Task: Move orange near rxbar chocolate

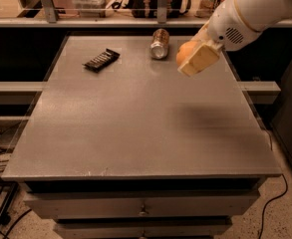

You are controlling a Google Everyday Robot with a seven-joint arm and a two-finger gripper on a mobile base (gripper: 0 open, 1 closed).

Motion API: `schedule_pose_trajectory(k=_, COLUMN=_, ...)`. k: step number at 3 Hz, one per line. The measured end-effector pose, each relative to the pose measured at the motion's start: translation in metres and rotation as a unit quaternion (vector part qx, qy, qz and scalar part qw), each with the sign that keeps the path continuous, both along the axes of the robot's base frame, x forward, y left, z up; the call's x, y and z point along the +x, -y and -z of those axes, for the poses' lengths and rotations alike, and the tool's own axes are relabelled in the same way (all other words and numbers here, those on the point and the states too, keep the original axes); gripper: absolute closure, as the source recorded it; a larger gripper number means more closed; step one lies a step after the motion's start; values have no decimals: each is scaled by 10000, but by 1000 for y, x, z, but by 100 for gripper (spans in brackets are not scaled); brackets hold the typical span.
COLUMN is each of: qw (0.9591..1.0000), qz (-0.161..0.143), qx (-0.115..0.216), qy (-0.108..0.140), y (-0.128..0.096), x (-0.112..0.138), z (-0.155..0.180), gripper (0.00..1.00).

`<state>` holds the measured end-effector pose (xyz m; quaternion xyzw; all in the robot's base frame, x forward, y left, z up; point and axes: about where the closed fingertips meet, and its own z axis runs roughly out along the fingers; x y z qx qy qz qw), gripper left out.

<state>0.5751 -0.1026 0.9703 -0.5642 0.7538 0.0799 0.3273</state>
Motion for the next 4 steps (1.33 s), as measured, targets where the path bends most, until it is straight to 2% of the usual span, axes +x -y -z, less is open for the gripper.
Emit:
schedule_pose_trajectory(k=1, qw=9998, qz=-24, qx=199, qy=53, y=-19, x=11, z=6, gripper=100)
schedule_pose_trajectory(k=2, qw=9986, qz=-178, qx=487, qy=119, y=-61, x=41, z=19, gripper=100)
schedule_pose_trajectory(k=3, qw=9965, qz=-279, qx=782, qy=59, y=-104, x=81, z=44, gripper=100)
schedule_pose_trajectory(k=4, qw=9945, qz=-257, qx=1010, qy=39, y=-131, x=119, z=68, gripper=100)
